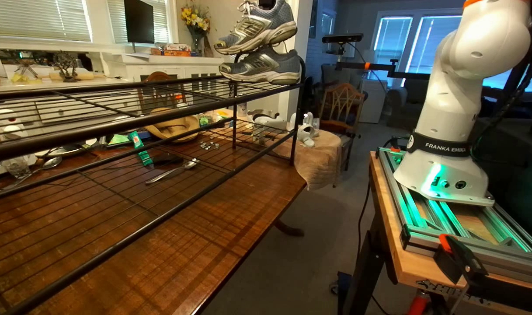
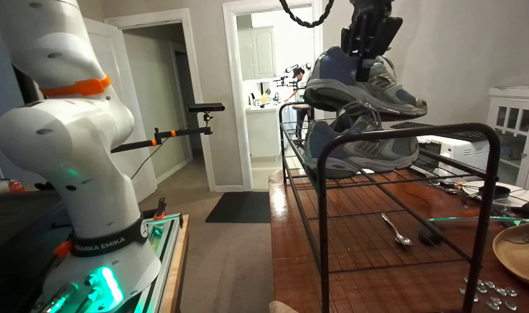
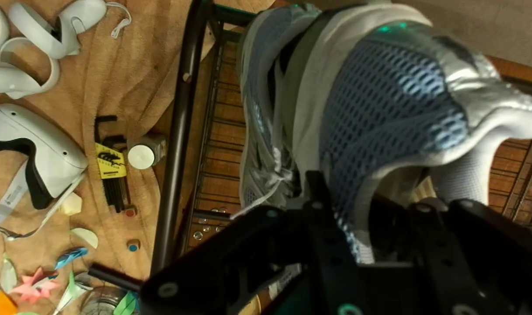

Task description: Place a shoe on top of its counterpart

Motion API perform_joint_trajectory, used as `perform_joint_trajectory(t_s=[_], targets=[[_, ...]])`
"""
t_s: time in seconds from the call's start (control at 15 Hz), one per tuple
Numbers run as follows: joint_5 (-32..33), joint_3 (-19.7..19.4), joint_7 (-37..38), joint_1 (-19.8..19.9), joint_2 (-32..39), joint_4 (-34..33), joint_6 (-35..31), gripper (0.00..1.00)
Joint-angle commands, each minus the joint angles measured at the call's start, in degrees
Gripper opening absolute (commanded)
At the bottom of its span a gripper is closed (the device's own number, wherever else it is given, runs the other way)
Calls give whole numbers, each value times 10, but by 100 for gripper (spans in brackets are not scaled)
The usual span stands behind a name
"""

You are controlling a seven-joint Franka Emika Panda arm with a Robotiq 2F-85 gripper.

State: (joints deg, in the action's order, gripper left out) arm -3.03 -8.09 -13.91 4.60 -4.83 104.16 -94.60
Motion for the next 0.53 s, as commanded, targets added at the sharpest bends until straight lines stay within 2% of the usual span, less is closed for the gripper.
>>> perform_joint_trajectory(t_s=[0.0,0.47], targets=[[-24,-1,7,10,12,-25,-11,3],[-20,-3,5,18,13,-28,4,3]])
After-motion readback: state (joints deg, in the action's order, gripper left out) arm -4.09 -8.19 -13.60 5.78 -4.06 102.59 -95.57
